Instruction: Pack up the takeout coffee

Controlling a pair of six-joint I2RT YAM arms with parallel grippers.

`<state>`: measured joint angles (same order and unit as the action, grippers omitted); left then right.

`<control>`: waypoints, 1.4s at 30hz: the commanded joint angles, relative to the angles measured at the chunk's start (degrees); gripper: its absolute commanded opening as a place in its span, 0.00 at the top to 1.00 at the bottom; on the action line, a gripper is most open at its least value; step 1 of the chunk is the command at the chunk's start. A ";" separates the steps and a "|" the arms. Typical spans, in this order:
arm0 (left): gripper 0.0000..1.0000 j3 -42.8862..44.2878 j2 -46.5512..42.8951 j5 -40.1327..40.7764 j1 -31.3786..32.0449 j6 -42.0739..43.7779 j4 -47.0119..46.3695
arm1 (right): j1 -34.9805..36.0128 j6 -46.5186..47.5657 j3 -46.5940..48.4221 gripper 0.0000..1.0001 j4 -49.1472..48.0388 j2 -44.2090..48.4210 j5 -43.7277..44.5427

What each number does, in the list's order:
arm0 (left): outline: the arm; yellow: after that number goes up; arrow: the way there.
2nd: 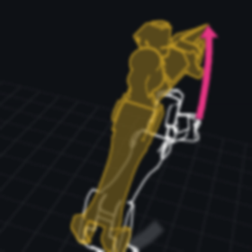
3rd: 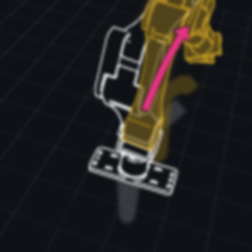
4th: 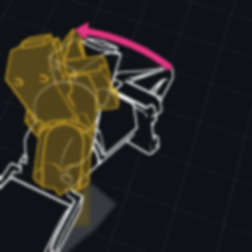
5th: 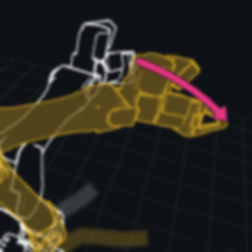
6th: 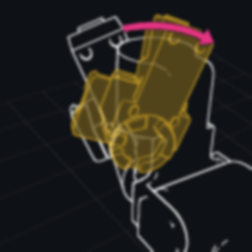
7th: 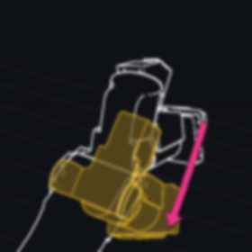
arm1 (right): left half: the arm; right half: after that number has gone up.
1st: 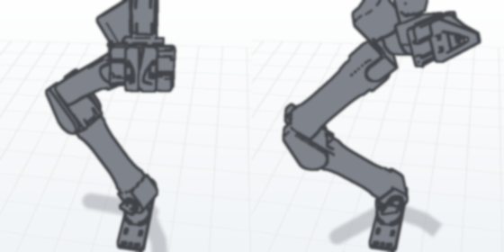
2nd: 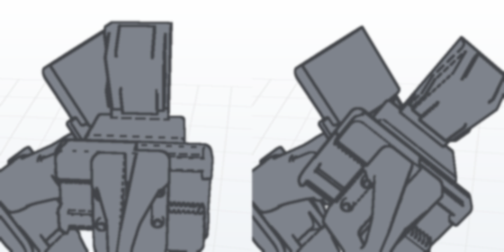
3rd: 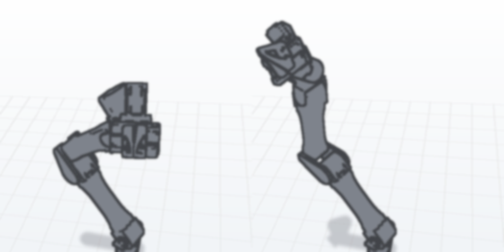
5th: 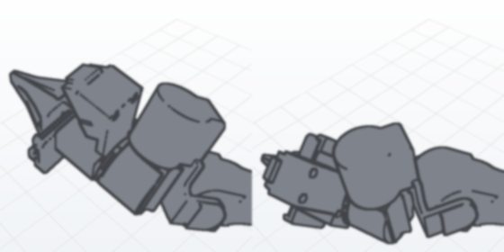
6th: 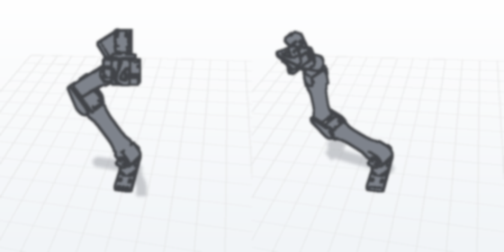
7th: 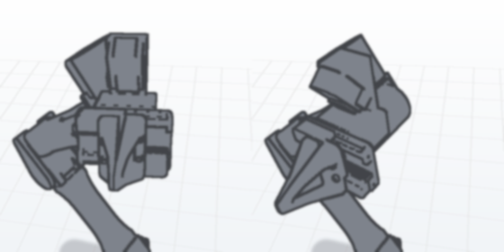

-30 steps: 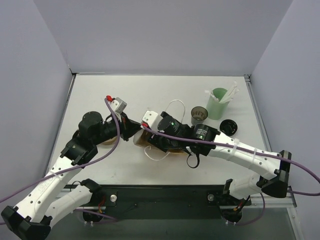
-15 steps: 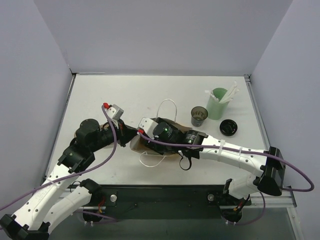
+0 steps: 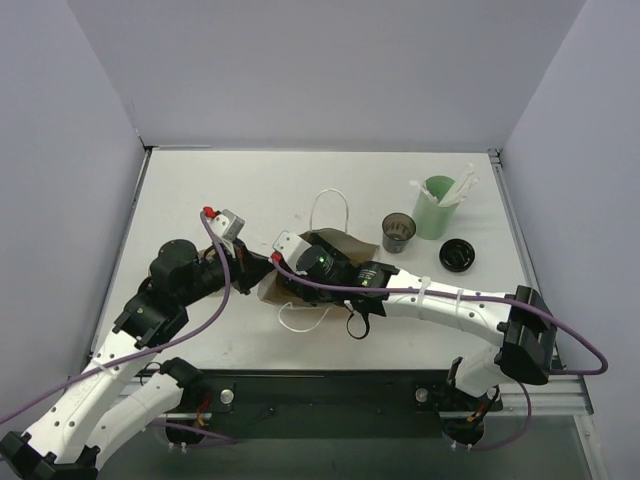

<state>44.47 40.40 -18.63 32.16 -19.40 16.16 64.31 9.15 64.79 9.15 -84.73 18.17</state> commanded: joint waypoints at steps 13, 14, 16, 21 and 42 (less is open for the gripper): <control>1.00 2.37 1.16 3.16 0.09 5.59 -3.58 | -1.30 -1.85 11.57 0.59 10.53 4.21 -3.32; 1.00 2.64 2.30 4.03 0.09 6.38 -4.46 | -1.04 -1.50 12.02 0.59 11.85 4.66 -3.15; 1.00 2.82 3.36 4.65 0.09 7.18 -8.14 | -0.95 -0.45 12.72 0.59 13.35 5.62 -3.06; 1.00 1.15 6.00 6.15 0.09 11.22 -15.28 | -1.29 4.38 10.53 0.59 14.58 8.17 -0.51; 1.00 -4.47 1.26 -0.70 0.09 9.55 -14.23 | -0.94 10.01 5.43 0.61 15.99 5.63 4.06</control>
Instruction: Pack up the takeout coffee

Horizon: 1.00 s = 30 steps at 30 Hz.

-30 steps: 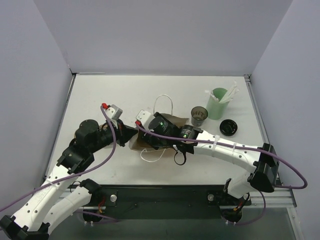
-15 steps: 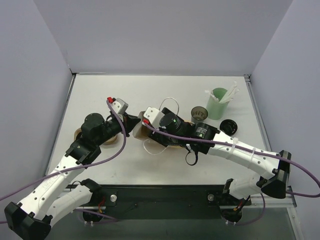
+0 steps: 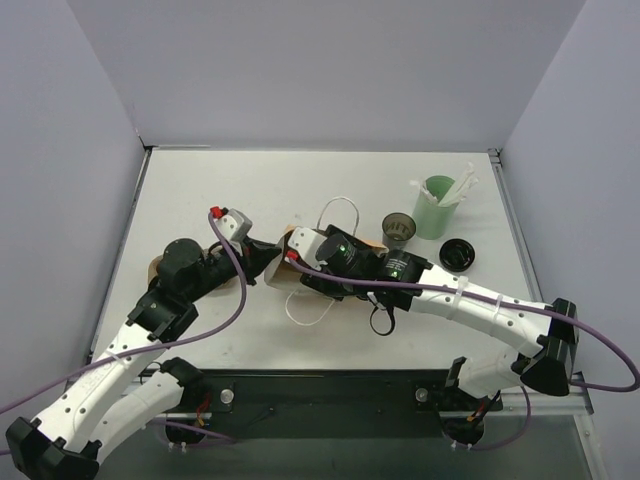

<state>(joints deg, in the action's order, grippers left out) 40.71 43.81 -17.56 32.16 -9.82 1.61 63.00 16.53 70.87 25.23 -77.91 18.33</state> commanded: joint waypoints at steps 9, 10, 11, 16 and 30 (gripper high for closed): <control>1.00 -0.72 -3.47 -1.16 0.09 -0.54 2.00 | 0.37 7.63 -0.82 0.61 -0.19 -3.65 4.96; 1.00 -0.72 -3.30 -1.07 0.09 -0.81 2.00 | 0.45 8.59 -0.65 0.61 -0.01 -3.83 5.49; 1.00 -0.28 -3.29 -0.55 0.09 -1.16 2.08 | 0.37 9.12 -0.30 0.61 0.08 -3.92 5.75; 1.00 0.95 -2.59 0.69 0.01 -3.71 1.47 | 0.19 10.80 -0.03 0.61 0.08 -4.53 4.79; 1.00 4.82 0.66 -1.86 -0.87 -4.07 2.09 | -1.04 16.51 -1.61 0.62 -0.97 -5.68 0.84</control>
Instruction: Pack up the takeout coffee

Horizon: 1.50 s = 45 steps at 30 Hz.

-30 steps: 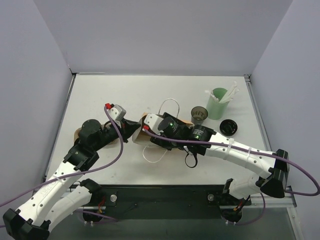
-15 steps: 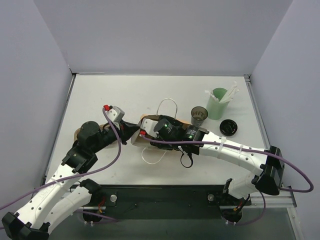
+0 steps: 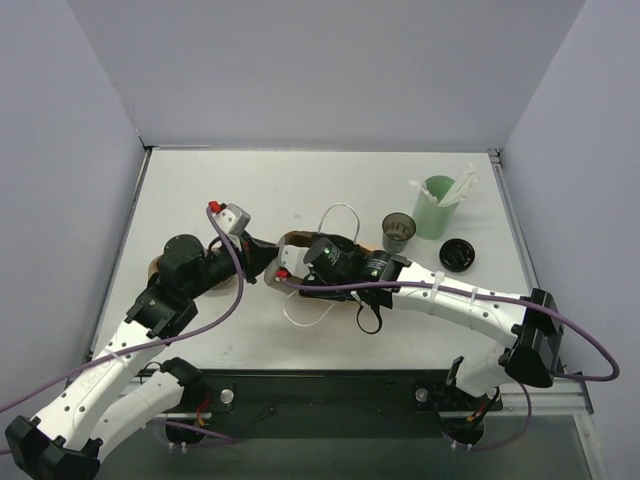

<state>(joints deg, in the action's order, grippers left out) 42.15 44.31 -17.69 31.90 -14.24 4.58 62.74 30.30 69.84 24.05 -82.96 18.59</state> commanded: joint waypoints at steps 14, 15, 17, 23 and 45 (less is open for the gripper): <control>1.00 3.89 3.93 -0.33 -3.16 6.41 -12.06 | -4.38 7.31 -0.41 0.64 -6.39 -4.66 1.36; 1.00 4.34 4.37 -0.15 -3.25 6.94 -11.79 | -4.90 7.40 0.46 0.65 -6.47 -5.02 1.19; 1.00 3.82 3.76 -0.15 -3.42 6.95 -11.09 | -5.17 7.31 1.26 0.65 -6.39 -5.90 1.01; 1.00 -1.89 0.78 -2.43 -3.86 6.77 -12.13 | -6.31 8.71 1.70 0.65 -7.61 -6.95 1.36; 1.00 -0.22 -0.28 -1.47 -3.69 7.74 -6.24 | -7.02 15.84 -4.71 0.66 -14.73 -1.87 1.10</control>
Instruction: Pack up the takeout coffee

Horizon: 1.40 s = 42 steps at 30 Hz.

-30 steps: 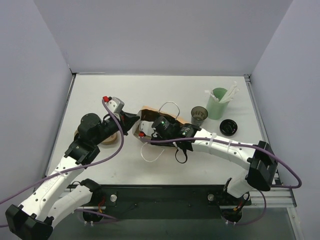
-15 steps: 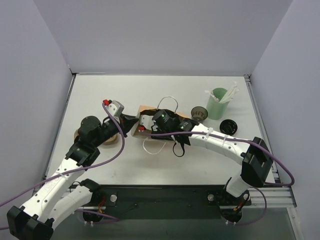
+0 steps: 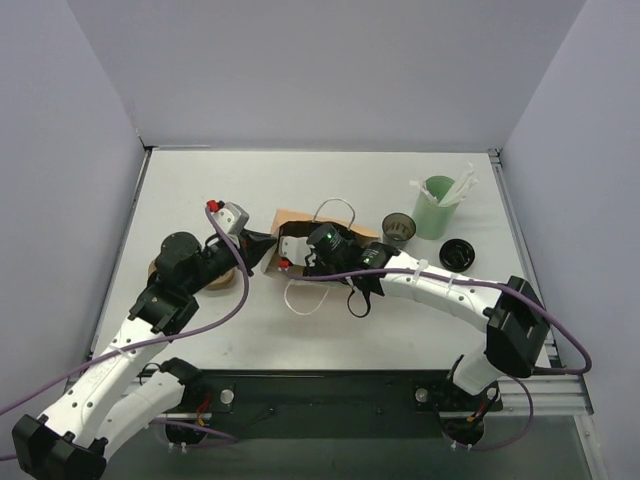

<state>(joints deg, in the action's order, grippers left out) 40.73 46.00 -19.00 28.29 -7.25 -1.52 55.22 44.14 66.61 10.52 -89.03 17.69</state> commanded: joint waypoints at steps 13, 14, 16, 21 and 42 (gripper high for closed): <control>1.00 -5.31 -5.12 -3.23 0.09 0.31 -5.51 | -0.38 6.92 -8.16 0.65 -7.18 7.74 1.29; 1.00 -6.01 -5.39 -3.32 0.09 -0.13 -5.86 | -0.12 6.84 -7.81 0.65 -7.53 7.39 0.86; 1.00 -6.63 -6.53 -3.32 0.09 -1.63 -5.69 | 0.50 7.27 -7.63 0.66 -7.97 7.03 0.50; 1.00 -8.90 -10.13 -3.93 0.18 -5.92 -5.07 | 2.25 6.66 -10.79 0.67 -8.59 7.73 1.64; 1.00 -11.55 -18.67 -3.76 0.45 -9.45 1.43 | 4.28 5.78 -14.23 0.67 -16.32 7.21 3.57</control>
<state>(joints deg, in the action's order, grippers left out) 28.51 27.68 -21.91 28.56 -15.88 -0.03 59.59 50.37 52.36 -2.15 -81.91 18.61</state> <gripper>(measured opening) 0.022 0.672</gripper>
